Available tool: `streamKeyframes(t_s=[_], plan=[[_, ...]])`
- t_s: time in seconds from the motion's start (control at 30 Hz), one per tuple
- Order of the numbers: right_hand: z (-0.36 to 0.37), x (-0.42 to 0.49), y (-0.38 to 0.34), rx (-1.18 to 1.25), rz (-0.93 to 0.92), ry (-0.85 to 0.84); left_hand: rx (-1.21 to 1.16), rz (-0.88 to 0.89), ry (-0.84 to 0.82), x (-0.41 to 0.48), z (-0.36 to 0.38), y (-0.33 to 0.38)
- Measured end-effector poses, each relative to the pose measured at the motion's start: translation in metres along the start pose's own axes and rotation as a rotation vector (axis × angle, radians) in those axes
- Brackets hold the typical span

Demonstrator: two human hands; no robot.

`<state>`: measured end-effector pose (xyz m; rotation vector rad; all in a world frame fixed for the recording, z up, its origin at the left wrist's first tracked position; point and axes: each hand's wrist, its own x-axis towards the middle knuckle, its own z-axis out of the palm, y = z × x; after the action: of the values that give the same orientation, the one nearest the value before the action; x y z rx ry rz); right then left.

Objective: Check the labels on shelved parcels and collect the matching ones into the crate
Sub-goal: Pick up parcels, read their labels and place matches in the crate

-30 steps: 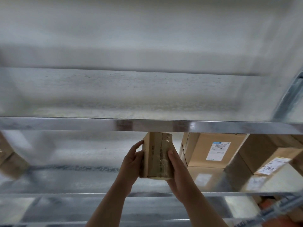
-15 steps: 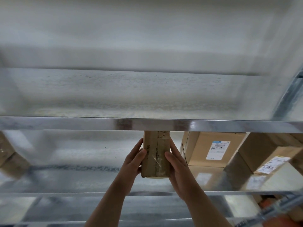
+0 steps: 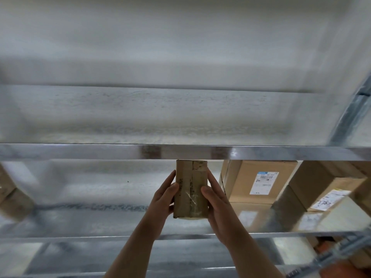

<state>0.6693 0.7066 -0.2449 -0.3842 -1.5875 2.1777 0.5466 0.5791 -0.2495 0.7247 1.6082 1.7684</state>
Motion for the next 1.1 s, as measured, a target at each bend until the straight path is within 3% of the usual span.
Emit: streamKeyframes(t_s=[0.2,0.33,0.4,0.9,1.1], plan=[[-0.007,-0.003,-0.004,-0.144,-0.019,-0.112,0.078,0.054,-0.11,-0.01,-0.012,0.006],[-0.013,-0.005,-0.004,-0.019,0.05,-0.208,0.1,0.1,-0.218,-0.013,-0.023,0.012],[-0.016,-0.006,-0.006,0.036,0.086,-0.21,0.151,0.131,-0.226,-0.012,-0.026,0.011],[-0.025,-0.013,-0.015,-0.205,-0.064,-0.239,0.319,0.147,-0.239,-0.014,-0.018,0.018],[-0.027,-0.01,-0.012,-0.095,0.017,-0.245,0.325,0.119,-0.242,-0.012,-0.024,0.014]])
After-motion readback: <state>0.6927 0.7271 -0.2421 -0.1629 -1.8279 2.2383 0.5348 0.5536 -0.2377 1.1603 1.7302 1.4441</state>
